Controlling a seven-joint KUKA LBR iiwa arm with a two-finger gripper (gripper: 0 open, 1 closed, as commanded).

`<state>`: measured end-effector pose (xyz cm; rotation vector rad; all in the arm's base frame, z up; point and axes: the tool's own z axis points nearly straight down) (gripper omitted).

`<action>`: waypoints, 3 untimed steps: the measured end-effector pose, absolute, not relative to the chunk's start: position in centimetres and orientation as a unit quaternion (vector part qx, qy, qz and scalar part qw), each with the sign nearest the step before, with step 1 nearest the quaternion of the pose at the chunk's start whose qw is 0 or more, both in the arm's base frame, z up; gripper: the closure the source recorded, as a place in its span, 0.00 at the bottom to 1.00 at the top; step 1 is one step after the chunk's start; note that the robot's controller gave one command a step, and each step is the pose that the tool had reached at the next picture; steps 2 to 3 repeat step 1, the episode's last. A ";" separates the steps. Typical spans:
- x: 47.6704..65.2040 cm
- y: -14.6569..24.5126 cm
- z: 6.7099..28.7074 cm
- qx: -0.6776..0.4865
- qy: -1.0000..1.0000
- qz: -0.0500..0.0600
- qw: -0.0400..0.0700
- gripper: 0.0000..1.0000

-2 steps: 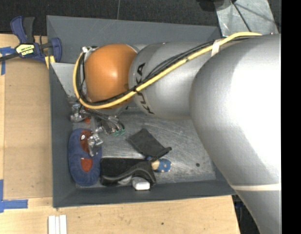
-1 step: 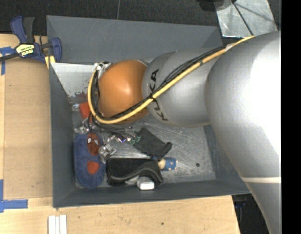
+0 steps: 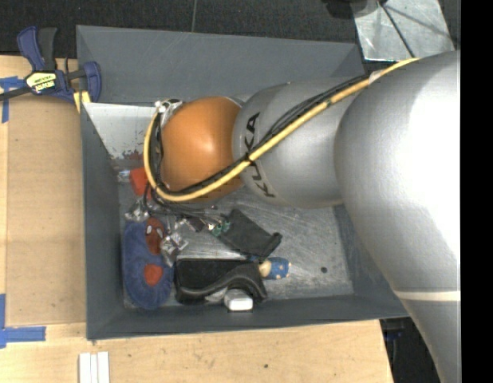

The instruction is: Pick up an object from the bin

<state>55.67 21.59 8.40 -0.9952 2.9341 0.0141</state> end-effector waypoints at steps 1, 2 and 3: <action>58.6 19.3 20.6 -0.330 0.944 0.000 0.007 1.00; 58.6 19.3 20.6 -0.330 0.944 0.000 0.007 1.00; 58.6 19.3 20.6 -0.330 0.944 0.000 0.007 1.00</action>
Offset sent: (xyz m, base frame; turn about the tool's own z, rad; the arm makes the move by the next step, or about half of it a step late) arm 0.0260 -0.0221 0.1162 -0.0212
